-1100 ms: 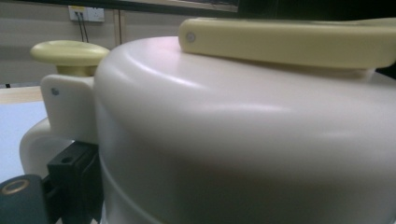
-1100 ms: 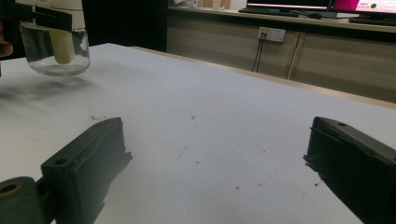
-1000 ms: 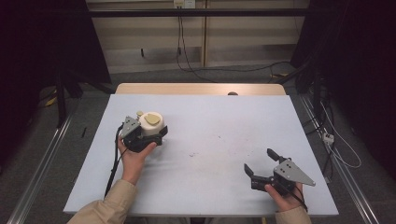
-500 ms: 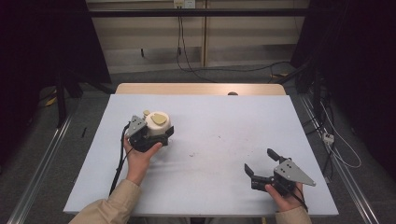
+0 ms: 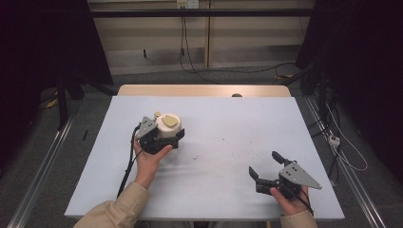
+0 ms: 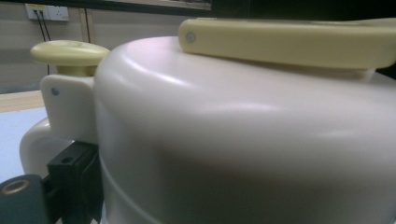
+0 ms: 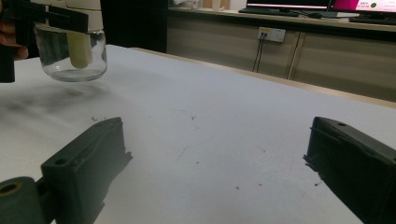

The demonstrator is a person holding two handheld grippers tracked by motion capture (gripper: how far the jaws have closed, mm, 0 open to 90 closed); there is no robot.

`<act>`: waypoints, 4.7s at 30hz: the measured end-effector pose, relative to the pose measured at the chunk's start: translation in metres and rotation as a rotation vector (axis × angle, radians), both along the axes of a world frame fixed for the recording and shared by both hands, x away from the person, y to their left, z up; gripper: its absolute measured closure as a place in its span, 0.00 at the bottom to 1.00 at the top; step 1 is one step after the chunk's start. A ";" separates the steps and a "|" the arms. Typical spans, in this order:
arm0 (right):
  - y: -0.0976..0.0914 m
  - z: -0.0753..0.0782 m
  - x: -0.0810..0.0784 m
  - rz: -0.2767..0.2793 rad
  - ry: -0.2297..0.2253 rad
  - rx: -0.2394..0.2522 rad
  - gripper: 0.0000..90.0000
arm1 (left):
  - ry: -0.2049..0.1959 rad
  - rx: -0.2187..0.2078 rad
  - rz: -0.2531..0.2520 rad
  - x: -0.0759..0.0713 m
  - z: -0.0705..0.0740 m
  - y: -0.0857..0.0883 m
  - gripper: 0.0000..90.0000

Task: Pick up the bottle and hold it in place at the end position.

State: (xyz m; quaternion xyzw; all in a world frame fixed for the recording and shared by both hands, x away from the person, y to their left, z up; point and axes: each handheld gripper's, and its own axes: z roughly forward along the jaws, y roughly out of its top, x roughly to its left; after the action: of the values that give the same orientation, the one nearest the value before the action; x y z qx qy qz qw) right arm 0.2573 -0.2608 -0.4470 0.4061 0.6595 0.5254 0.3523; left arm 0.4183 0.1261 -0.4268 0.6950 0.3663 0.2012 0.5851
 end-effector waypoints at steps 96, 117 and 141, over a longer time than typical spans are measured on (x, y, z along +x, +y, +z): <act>0.000 0.000 0.000 0.017 0.001 0.037 0.05 | 0.041 0.024 -0.149 0.016 -0.013 -0.090 0.07; -0.002 -0.001 0.000 0.016 0.007 0.055 0.05 | 0.041 0.029 -0.162 0.023 -0.018 -0.102 0.07; -0.003 -0.002 0.000 0.009 0.009 0.059 0.05 | 0.038 0.057 -0.175 0.026 -0.024 -0.111 0.07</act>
State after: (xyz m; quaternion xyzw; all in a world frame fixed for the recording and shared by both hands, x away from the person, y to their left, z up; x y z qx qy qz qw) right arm 0.2574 -0.2636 -0.4487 0.4157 0.6471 0.5443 0.3350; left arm 0.4439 0.0148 -0.4505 0.7445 0.3093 0.1466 0.5732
